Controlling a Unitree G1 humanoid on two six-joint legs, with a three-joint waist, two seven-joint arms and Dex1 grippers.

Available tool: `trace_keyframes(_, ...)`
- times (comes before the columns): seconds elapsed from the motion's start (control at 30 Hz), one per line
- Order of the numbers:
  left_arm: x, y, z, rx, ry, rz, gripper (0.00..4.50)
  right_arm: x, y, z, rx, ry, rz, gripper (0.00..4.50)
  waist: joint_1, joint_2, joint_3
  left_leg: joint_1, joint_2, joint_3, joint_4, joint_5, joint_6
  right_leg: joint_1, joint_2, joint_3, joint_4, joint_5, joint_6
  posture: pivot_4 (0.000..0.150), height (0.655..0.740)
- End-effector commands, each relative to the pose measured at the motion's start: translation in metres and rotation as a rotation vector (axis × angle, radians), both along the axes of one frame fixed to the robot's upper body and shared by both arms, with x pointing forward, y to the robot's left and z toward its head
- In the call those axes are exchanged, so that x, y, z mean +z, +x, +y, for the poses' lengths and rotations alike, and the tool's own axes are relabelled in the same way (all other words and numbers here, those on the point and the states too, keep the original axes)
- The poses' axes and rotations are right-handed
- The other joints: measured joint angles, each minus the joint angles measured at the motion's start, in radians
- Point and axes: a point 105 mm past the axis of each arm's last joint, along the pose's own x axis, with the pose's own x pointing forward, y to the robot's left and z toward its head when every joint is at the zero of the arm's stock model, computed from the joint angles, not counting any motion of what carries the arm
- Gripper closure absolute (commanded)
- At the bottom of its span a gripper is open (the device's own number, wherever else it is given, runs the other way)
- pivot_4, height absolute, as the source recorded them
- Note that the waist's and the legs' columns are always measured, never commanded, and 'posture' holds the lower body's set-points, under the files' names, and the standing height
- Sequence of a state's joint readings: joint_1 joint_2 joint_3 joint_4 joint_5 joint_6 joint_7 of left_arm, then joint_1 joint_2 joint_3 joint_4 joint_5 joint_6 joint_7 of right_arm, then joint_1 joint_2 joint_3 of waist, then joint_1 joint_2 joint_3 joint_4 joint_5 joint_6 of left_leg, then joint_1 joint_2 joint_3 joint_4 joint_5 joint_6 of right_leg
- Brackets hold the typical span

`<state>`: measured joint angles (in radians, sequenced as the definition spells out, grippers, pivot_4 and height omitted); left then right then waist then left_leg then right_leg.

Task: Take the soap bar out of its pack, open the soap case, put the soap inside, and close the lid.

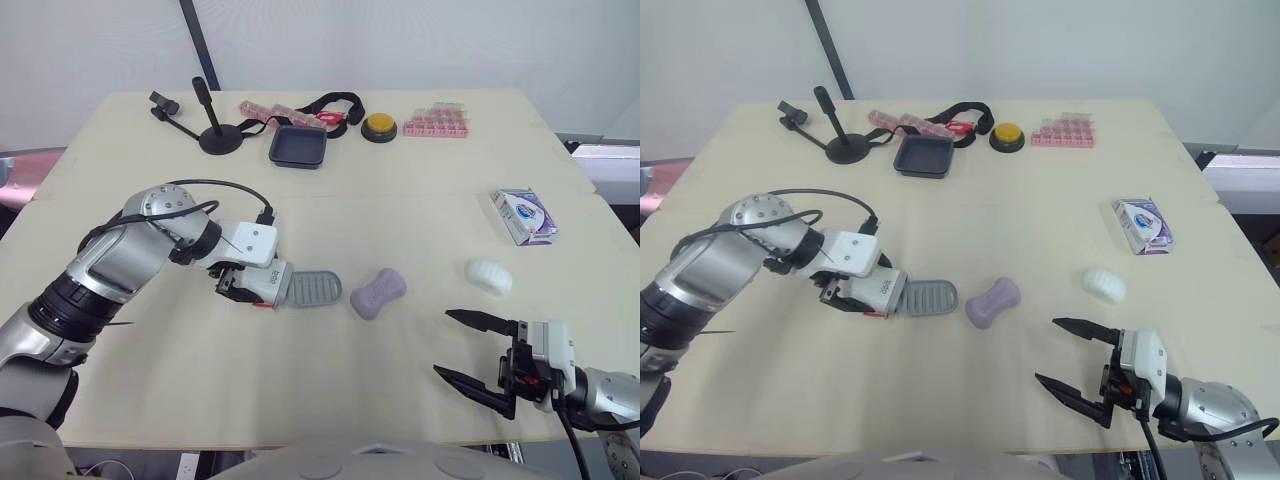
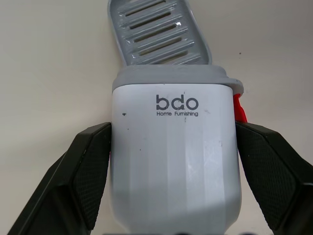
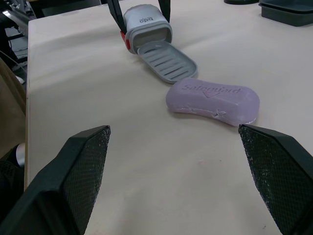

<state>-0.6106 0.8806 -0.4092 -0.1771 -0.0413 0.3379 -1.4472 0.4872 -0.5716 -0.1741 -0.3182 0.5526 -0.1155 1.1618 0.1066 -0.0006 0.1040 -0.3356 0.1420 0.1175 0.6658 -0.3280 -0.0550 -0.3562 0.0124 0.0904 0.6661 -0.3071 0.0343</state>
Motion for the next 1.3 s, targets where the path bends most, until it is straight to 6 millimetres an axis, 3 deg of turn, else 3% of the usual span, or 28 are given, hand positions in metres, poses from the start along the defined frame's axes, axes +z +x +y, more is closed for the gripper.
trace_keyframes(0.03, 0.007, 0.006, -0.002, 0.017, -0.092, -0.037, 1.02, 0.003, 0.001, -0.005, 0.003, -0.018, -0.027, 0.02, 0.001, 0.0, 0.0, -0.001, -0.001, 0.0, 0.0, 0.0, 0.0, 0.0, -0.001, 0.0, 0.0, 0.0, 0.0, 0.15, 0.74)
trace_keyframes(0.33, -0.006, 0.013, 0.008, 0.043, -0.123, -0.045, 1.02, 0.003, 0.001, -0.007, 0.006, -0.025, -0.027, 0.02, 0.002, -0.001, 0.001, -0.001, -0.004, 0.0, -0.001, 0.0, 0.0, 0.001, -0.001, 0.0, -0.001, 0.0, 0.0, 0.15, 0.74)
trace_keyframes(0.53, 0.006, 0.003, -0.013, 0.01, -0.215, -0.002, 1.02, 0.005, 0.001, -0.003, 0.008, -0.025, -0.027, 0.02, 0.003, -0.001, 0.001, 0.0, -0.002, -0.001, -0.002, 0.0, 0.0, 0.0, -0.002, -0.002, -0.001, 0.0, 0.0, 0.15, 0.74)
trace_keyframes(0.97, -0.009, 0.014, 0.015, 0.062, -0.135, -0.006, 1.02, 0.006, 0.003, -0.003, 0.007, -0.029, -0.02, 0.02, 0.001, -0.002, 0.001, 0.0, -0.002, -0.001, -0.004, 0.001, 0.0, 0.001, -0.002, -0.003, -0.003, 0.0, 0.0, 0.15, 0.74)
trace_keyframes(1.23, -0.009, 0.011, 0.01, 0.08, -0.194, 0.038, 1.02, 0.003, 0.004, -0.003, 0.01, -0.031, -0.013, 0.02, 0.0, -0.002, 0.001, 0.0, -0.002, -0.001, -0.004, 0.001, 0.0, 0.001, -0.002, -0.004, -0.003, 0.0, 0.0, 0.15, 0.74)
trace_keyframes(1.3, -0.007, 0.01, 0.007, 0.093, -0.225, 0.055, 0.01, 0.002, 0.004, -0.004, 0.01, -0.03, -0.012, 0.0, -0.001, -0.002, 0.001, 0.0, -0.002, -0.001, -0.004, 0.001, 0.0, 0.0, -0.002, -0.004, -0.002, 0.0, 0.0, 0.15, 0.74)
